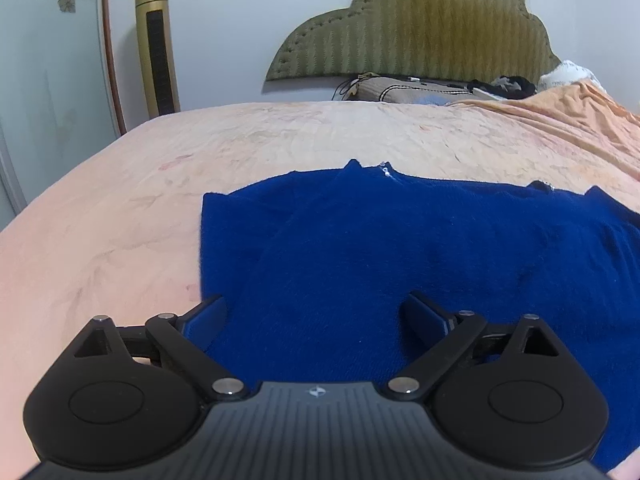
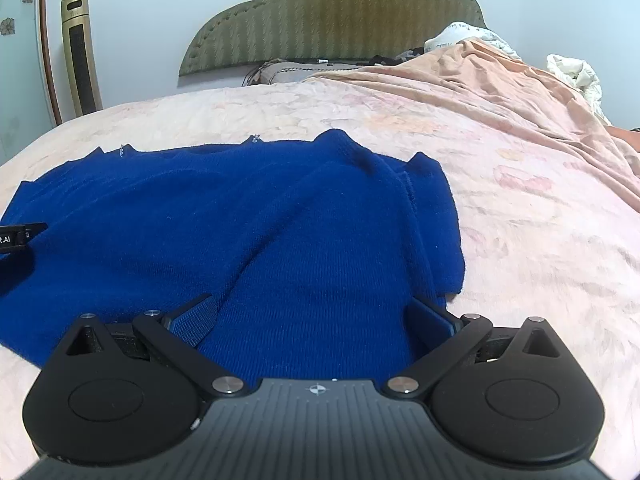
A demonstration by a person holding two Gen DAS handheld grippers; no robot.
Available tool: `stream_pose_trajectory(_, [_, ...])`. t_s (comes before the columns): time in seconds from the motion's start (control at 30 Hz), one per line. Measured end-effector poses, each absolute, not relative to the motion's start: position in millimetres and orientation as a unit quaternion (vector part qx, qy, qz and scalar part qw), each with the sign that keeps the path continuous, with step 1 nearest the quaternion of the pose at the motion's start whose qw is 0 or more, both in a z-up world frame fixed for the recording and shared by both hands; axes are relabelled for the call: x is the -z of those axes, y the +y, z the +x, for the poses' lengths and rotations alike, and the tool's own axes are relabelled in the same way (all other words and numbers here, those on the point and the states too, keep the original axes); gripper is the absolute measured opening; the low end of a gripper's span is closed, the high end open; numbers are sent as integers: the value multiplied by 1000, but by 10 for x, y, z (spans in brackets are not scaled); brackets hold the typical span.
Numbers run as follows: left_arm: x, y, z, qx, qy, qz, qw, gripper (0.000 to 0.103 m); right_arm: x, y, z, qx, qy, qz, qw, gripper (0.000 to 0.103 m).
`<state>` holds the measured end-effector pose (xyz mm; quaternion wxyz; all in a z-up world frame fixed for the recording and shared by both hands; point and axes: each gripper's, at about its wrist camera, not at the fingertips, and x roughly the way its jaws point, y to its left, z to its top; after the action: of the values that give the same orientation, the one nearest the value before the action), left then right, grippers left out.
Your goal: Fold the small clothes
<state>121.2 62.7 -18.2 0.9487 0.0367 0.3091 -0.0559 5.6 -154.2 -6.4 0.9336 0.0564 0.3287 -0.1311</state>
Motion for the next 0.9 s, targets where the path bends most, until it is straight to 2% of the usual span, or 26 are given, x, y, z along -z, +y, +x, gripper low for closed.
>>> stream_pose_trajectory(0.1, [193, 666, 1234, 54, 314, 25, 947, 103, 66, -1551, 51, 132, 327, 57, 934, 103])
stream_pose_trajectory(0.9, [215, 717, 1261, 61, 320, 6, 946, 103, 76, -1548, 56, 135, 324, 64, 934, 103])
